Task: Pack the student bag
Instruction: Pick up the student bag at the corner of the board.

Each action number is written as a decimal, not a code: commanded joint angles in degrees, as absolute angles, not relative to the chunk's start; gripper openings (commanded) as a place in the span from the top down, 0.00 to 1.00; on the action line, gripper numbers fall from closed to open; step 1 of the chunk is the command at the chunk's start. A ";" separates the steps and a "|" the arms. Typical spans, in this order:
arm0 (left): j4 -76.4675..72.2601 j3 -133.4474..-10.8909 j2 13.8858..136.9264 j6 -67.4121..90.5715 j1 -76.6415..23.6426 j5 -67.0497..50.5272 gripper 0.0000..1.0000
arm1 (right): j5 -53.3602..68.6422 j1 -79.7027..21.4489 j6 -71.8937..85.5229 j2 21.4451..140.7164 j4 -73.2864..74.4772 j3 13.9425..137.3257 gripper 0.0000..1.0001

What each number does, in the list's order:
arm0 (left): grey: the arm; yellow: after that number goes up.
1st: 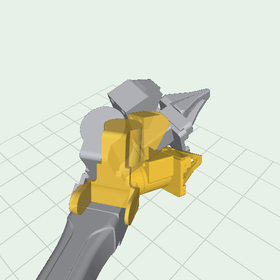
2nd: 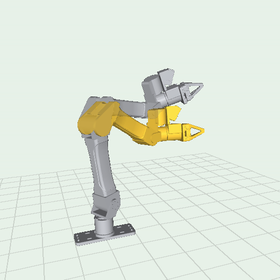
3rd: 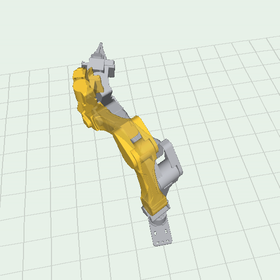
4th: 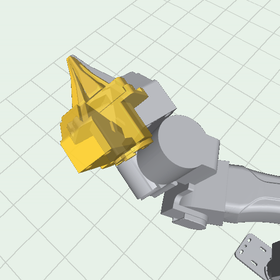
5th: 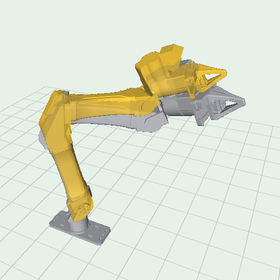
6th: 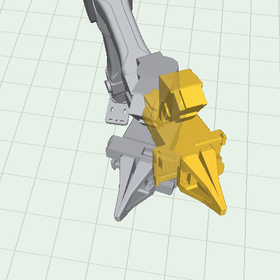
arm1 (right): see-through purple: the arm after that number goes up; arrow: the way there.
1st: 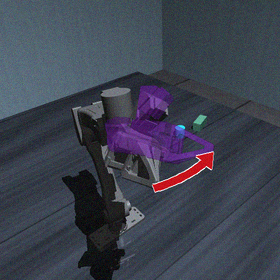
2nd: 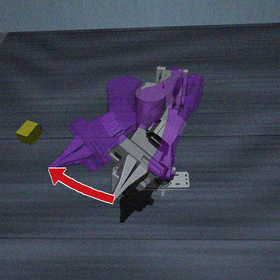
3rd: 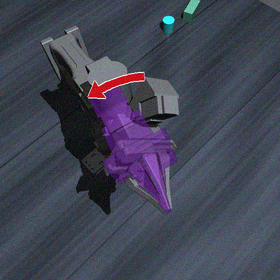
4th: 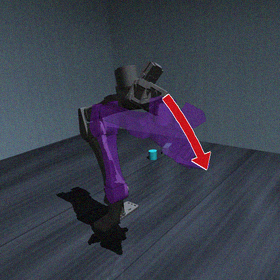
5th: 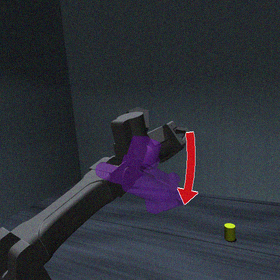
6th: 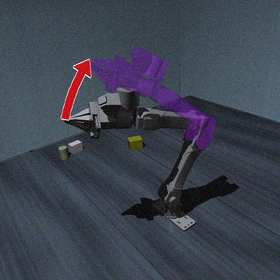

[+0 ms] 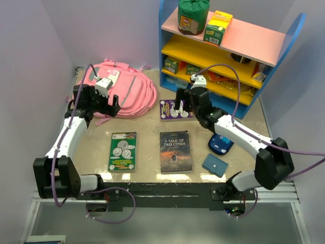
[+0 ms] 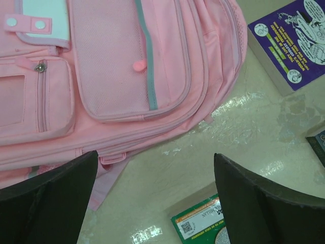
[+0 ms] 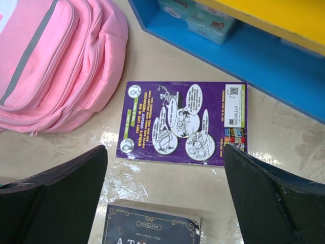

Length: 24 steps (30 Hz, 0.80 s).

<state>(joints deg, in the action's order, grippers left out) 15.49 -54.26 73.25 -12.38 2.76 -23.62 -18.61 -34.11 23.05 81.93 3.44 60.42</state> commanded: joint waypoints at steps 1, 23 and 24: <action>13.54 -57.92 75.84 -10.28 2.64 -24.35 0.00 | -17.94 -35.24 23.73 83.23 2.54 62.75 0.01; 4.57 -64.16 96.41 -19.60 -13.18 -10.55 0.00 | -18.72 -35.77 23.99 80.33 2.55 55.90 0.01; 3.53 -63.99 96.59 -19.51 -13.44 -9.68 0.00 | -18.72 -35.77 24.17 80.42 2.46 55.72 0.01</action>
